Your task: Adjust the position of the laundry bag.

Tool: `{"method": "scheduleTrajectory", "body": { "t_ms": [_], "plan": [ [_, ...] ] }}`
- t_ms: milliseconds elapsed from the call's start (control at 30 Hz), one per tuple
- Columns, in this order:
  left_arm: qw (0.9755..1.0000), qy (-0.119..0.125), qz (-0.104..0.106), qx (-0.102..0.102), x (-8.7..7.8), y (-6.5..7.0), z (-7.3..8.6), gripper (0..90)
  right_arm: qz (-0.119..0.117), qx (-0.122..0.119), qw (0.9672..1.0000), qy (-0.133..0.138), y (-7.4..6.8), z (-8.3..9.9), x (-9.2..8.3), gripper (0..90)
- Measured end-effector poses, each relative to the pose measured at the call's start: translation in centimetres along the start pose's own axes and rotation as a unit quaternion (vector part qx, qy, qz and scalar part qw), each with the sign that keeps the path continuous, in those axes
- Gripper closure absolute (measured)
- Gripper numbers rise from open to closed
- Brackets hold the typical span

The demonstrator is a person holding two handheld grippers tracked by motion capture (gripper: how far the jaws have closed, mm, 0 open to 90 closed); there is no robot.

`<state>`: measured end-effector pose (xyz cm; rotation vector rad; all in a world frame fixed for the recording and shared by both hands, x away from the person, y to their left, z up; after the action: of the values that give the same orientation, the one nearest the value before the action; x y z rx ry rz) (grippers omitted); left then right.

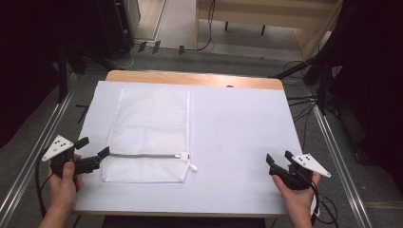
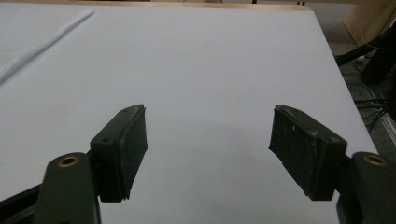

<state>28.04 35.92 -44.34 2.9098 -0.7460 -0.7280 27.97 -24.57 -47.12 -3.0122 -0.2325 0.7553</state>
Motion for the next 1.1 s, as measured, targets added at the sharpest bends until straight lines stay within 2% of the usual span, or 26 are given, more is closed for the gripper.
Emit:
{"method": "scheduleTrajectory", "body": {
  "t_ms": [133, 200, 267, 400, 533, 633, 767, 867, 1000, 1100],
  "plan": [
    [0.9999, 0.001, 0.001, -0.01, 0.3, -0.1, 0.0, 9.2, 0.001, -0.008, 0.9999, -0.007, -0.8, 0.0, 0.2, 30.2],
    [0.9999, -0.002, -0.002, -0.01, 0.5, -0.1, 0.0, 14.0, -0.017, -0.006, 0.9998, -0.004, -1.6, -0.2, 0.1, 34.0],
    [0.9999, -0.008, -0.004, -0.008, 0.8, 0.1, 0.1, 13.6, -0.03, -0.009, 0.9995, -0.002, -2.7, -0.4, 0.2, 37.0],
    [0.9998, -0.017, 0.0, -0.009, 1.3, 0.3, 0.4, 13.6, -0.049, -0.023, 0.9985, -0.007, -5.8, -1.0, 0.8, 44.2],
    [0.9994, -0.033, -0.002, -0.006, 1.8, 0.6, 0.6, 15.1, -0.071, -0.021, 0.9971, -0.017, -8.9, -1.6, 2.2, 50.4],
    [0.9995, -0.032, -0.002, -0.006, 1.9, 0.8, 0.7, 16.4, -0.101, -0.012, 0.9944, -0.03, -11.6, -1.8, 3.4, 56.3],
    [0.9995, -0.031, -0.004, -0.004, 1.8, 0.7, 0.7, 16.6, -0.128, -0.034, 0.9904, -0.039, -15.8, -2.3, 4.9, 61.3],
    [0.9995, -0.033, -0.003, -0.001, 1.7, 0.7, 0.8, 16.6, -0.14, -0.043, 0.9879, -0.051, -18.3, -2.3, 6.1, 63.5],
    [0.9994, -0.035, -0.001, -0.001, 1.7, 0.6, 0.8, 16.6, -0.149, -0.05, 0.9848, -0.075, -20.9, -1.9, 7.8, 67.2],
    [0.9993, -0.037, 0.0, 0.001, 1.8, 0.7, 0.9, 16.6, -0.148, -0.047, 0.9837, -0.09, -22.0, -1.8, 9.0, 68.8]
  ]
}}
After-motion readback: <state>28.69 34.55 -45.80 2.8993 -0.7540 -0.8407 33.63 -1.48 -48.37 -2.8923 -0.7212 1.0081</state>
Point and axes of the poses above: each handheld gripper's, and its own axes: x roughly forward along the jaws, z roughly out of its underside, y roughly to its right, the point moved 3 cm from there along x, roughly forward along the jaws, and after that the axes turned 5 degrees about z, right-handed, at the moved point
